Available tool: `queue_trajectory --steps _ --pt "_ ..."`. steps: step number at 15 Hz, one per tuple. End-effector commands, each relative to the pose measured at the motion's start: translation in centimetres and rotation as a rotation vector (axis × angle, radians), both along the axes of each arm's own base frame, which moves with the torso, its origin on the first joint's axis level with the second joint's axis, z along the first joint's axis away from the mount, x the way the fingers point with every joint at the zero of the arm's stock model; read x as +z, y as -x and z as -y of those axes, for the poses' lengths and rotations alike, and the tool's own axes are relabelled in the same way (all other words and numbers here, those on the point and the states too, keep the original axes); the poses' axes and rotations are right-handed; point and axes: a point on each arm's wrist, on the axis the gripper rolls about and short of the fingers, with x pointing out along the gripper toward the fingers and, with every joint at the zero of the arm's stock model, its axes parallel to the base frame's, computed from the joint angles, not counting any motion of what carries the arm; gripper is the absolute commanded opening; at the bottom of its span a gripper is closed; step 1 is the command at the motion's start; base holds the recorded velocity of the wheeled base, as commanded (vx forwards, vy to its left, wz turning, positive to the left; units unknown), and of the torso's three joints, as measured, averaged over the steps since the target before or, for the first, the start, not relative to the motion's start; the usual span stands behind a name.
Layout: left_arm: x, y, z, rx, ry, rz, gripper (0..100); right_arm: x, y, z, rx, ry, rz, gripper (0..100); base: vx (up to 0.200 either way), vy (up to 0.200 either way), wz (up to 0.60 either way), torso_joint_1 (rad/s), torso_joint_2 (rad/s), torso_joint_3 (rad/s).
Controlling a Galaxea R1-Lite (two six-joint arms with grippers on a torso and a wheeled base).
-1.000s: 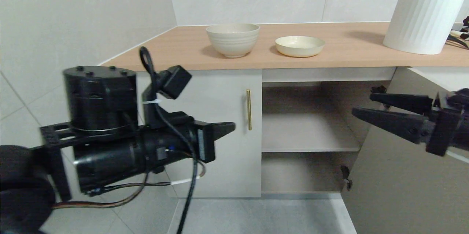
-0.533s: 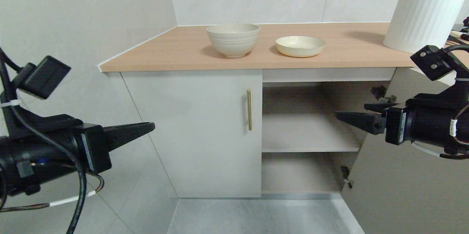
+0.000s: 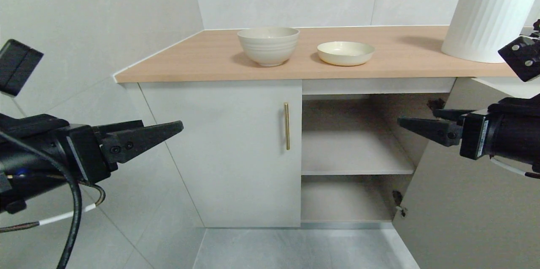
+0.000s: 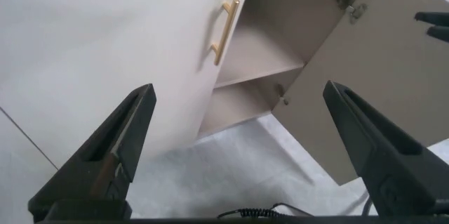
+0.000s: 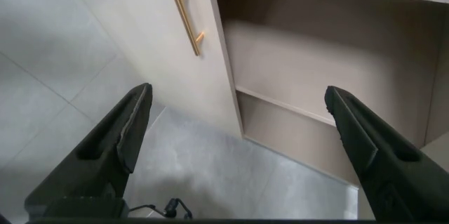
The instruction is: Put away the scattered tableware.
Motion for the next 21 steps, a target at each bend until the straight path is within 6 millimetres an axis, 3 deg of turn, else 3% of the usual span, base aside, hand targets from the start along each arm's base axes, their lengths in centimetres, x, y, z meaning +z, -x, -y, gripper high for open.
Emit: queue_trajectory --steps 1,5,14,21 --pt "-0.08 -0.15 0.06 0.000 -0.001 -0.004 100 0.18 0.19 0.09 0.001 -0.004 0.008 100 0.000 0.000 0.00 0.000 0.00 0.000" --pt "-0.06 -0.02 0.02 -0.002 -0.002 -0.005 100 0.29 0.37 0.10 0.004 -0.006 0.012 100 0.000 0.000 0.00 0.000 0.00 0.000" --pt "-0.16 -0.17 0.07 -0.002 -0.002 -0.012 100 0.36 0.58 0.14 0.008 -0.010 0.019 100 0.200 0.000 0.00 0.002 0.00 0.002" --pt "-0.08 -0.16 0.03 0.002 0.004 -0.007 100 -0.33 0.51 0.19 0.011 -0.024 0.061 100 0.000 0.000 0.00 0.000 0.00 0.000"
